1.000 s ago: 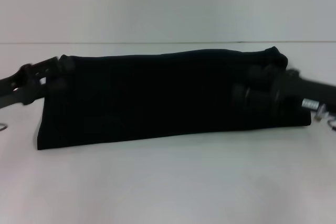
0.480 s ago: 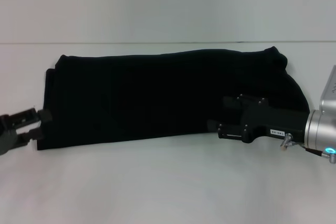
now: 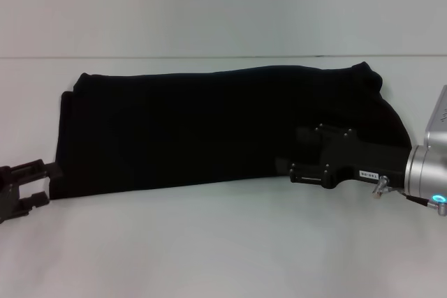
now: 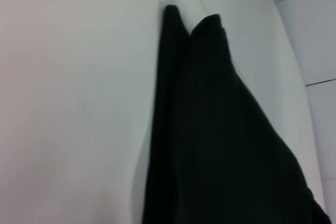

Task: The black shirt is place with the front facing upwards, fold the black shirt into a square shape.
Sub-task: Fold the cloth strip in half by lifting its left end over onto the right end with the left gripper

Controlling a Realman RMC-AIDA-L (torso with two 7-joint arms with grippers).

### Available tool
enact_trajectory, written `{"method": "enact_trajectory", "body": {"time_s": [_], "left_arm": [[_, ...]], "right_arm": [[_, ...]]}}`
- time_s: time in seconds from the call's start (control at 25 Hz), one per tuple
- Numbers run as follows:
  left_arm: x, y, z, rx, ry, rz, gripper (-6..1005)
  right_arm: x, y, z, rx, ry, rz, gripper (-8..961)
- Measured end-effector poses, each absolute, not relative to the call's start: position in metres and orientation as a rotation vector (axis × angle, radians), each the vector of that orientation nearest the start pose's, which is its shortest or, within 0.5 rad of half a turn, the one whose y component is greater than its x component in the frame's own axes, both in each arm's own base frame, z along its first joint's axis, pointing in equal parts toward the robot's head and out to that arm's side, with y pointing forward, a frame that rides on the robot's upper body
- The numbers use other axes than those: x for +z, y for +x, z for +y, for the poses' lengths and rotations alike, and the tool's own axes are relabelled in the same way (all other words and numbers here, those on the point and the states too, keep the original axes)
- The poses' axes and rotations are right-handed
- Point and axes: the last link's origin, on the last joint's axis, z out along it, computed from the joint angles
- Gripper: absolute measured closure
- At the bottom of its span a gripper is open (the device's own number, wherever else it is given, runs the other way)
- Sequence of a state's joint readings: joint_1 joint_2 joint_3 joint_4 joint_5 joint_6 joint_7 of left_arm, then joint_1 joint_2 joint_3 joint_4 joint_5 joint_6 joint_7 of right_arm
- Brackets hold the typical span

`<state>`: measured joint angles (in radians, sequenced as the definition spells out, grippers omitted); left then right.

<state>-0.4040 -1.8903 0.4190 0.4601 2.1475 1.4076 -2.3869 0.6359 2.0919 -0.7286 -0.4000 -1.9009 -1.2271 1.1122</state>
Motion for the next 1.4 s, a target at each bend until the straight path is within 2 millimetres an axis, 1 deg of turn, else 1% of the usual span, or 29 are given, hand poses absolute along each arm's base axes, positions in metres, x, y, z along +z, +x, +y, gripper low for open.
{"method": "enact_trajectory", "body": {"time_s": [0.16, 0.32, 0.52, 0.72, 1.08, 1.4], "left_arm": [[0.065, -0.388, 0.298, 0.943, 1.992, 2.673, 199], [0.062, -0.391, 0.3, 0.947, 1.957, 2.718, 200], [0.061, -0.392, 0.302, 0.948, 1.941, 2.743, 200], [0.055, -0.391, 0.308, 0.933, 1.912, 2.769, 199], [0.046, -0.383, 0.32, 0.928, 1.918, 2.764, 199], [0.041, -0.365, 0.342, 0.936, 1.98, 2.712, 199]], "right_arm": [[-0.049, 0.259, 0.361, 0.585, -2.61, 0.5, 106], [-0.049, 0.259, 0.361, 0.586, -2.609, 0.499, 107], [-0.049, 0.258, 0.362, 0.589, -2.61, 0.495, 107], [-0.049, 0.258, 0.362, 0.588, -2.609, 0.496, 107], [-0.05, 0.259, 0.363, 0.579, -2.604, 0.51, 108], [-0.052, 0.259, 0.361, 0.584, -2.609, 0.52, 109]]}}
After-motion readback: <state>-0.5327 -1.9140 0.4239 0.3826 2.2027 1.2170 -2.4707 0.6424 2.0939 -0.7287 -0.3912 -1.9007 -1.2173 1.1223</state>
